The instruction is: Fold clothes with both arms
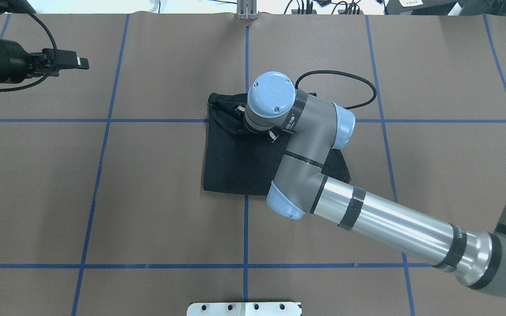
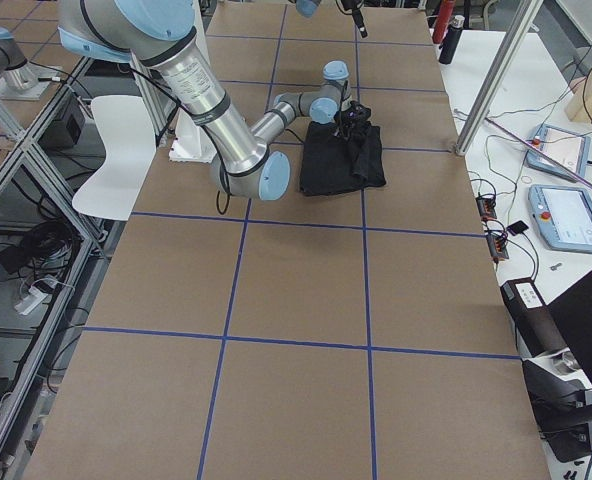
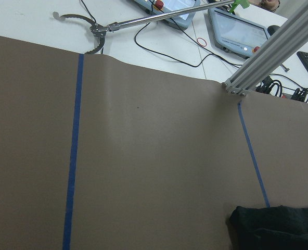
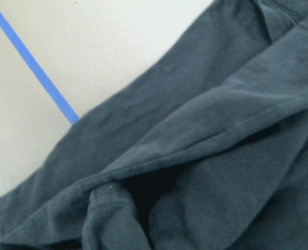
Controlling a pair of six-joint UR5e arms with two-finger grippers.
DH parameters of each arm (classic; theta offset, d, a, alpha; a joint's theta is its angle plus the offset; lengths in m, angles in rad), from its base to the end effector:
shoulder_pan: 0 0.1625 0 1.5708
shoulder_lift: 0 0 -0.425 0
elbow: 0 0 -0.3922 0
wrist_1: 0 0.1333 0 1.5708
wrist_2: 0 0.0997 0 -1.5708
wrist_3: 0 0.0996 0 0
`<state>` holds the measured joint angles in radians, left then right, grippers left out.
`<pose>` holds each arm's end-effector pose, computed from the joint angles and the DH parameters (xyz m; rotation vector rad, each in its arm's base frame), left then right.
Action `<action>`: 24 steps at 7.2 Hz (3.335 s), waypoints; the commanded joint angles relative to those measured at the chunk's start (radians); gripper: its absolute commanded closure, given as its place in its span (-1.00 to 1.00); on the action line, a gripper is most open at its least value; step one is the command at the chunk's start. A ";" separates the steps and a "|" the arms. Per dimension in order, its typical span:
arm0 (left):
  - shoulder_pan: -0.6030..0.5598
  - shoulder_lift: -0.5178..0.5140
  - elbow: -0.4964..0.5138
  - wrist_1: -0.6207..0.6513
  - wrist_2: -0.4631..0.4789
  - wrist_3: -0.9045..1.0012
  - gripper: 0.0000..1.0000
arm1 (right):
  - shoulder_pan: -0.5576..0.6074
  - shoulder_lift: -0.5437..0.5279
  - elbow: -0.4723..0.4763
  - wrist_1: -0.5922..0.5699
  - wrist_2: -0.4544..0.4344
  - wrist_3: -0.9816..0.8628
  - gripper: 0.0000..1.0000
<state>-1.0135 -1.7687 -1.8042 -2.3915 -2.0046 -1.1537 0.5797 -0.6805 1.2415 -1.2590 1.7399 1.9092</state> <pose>0.2169 -0.5210 0.3489 0.5238 1.1747 -0.2408 -0.6069 -0.5367 0.2080 -0.0537 -0.9081 0.7824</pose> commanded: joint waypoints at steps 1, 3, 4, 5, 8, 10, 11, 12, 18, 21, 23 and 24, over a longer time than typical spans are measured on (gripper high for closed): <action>0.000 0.005 -0.001 0.000 0.003 0.000 -1.00 | 0.089 0.129 -0.249 0.123 0.009 -0.047 1.00; 0.001 0.012 -0.003 -0.002 0.009 -0.001 -1.00 | 0.133 0.232 -0.373 0.138 0.018 -0.076 1.00; 0.001 0.014 -0.003 -0.002 0.010 -0.001 -1.00 | 0.158 0.248 -0.376 0.136 0.036 -0.075 1.00; 0.003 0.018 -0.003 -0.002 0.012 -0.001 -1.00 | 0.176 0.254 -0.373 0.132 0.073 -0.075 1.00; -0.002 0.015 -0.003 0.000 0.006 0.038 -1.00 | 0.228 0.021 0.013 -0.070 0.240 -0.213 1.00; -0.016 0.082 -0.024 0.009 -0.002 0.251 -1.00 | 0.310 -0.263 0.390 -0.257 0.289 -0.481 1.00; -0.045 0.115 -0.032 0.024 -0.040 0.369 -1.00 | 0.365 -0.377 0.536 -0.354 0.329 -0.648 1.00; -0.100 0.141 -0.033 0.061 -0.090 0.497 -1.00 | 0.411 -0.483 0.650 -0.437 0.343 -0.797 0.84; -0.437 0.253 -0.015 0.452 -0.304 1.140 -1.00 | 0.831 -0.971 0.716 -0.456 0.559 -1.653 -1.00; -0.513 0.258 -0.052 0.731 -0.376 1.201 -1.00 | 0.865 -0.985 0.675 -0.459 0.556 -1.731 -1.00; -0.513 0.310 -0.106 0.761 -0.378 1.209 -1.00 | 0.910 -0.992 0.600 -0.454 0.634 -1.742 -1.00; -0.513 0.316 -0.130 0.762 -0.379 1.201 -1.00 | 0.934 -0.993 0.605 -0.453 0.639 -1.742 -1.00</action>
<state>-1.5255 -1.4689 -1.9070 -1.6375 -2.3810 0.0504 1.4857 -1.6709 1.8592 -1.7141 2.3547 0.1700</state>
